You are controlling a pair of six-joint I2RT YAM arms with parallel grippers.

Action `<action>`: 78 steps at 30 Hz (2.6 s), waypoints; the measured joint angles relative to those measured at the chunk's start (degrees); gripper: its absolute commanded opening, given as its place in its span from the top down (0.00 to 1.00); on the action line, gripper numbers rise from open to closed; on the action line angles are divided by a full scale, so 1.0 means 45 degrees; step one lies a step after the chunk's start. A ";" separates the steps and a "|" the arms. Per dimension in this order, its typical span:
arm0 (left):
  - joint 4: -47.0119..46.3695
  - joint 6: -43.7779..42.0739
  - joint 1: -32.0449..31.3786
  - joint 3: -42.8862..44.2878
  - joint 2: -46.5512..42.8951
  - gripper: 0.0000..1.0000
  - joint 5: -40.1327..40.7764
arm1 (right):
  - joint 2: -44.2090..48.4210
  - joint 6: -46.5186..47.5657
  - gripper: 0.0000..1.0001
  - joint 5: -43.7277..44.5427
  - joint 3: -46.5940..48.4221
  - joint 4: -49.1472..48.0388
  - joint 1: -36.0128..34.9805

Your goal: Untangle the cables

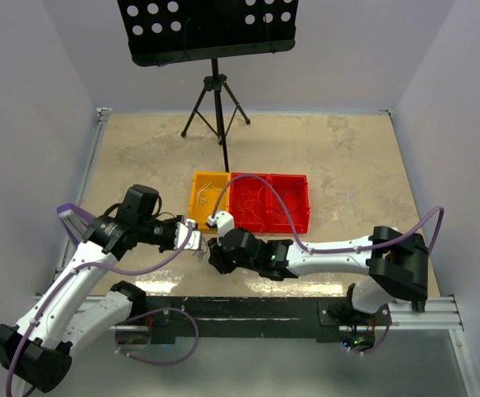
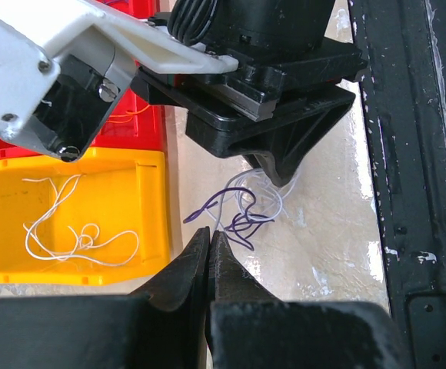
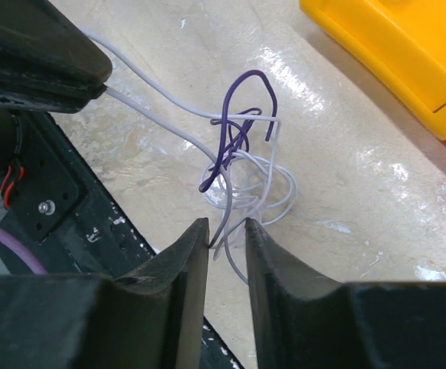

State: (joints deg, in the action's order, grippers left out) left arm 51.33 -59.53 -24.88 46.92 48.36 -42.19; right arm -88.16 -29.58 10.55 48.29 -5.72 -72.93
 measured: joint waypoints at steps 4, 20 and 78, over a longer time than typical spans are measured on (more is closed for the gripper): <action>0.0053 -0.0015 0.0000 0.0000 0.0000 1.00 0.0000 | 0.0063 -0.0063 0.60 0.0287 -0.0005 0.0097 0.0000; 0.4201 -0.2710 0.0000 0.1739 0.0724 1.00 -0.0690 | 0.0680 -0.2127 0.57 0.4954 0.0068 0.3293 0.0029; -0.4148 1.0336 0.0112 -0.0170 0.4401 1.00 0.6028 | -0.4881 -0.2943 0.50 0.4881 0.4697 0.3128 -0.1569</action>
State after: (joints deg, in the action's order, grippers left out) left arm 32.67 -13.02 -24.38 46.15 68.16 -15.07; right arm -110.13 -42.83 32.51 69.43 8.36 -79.99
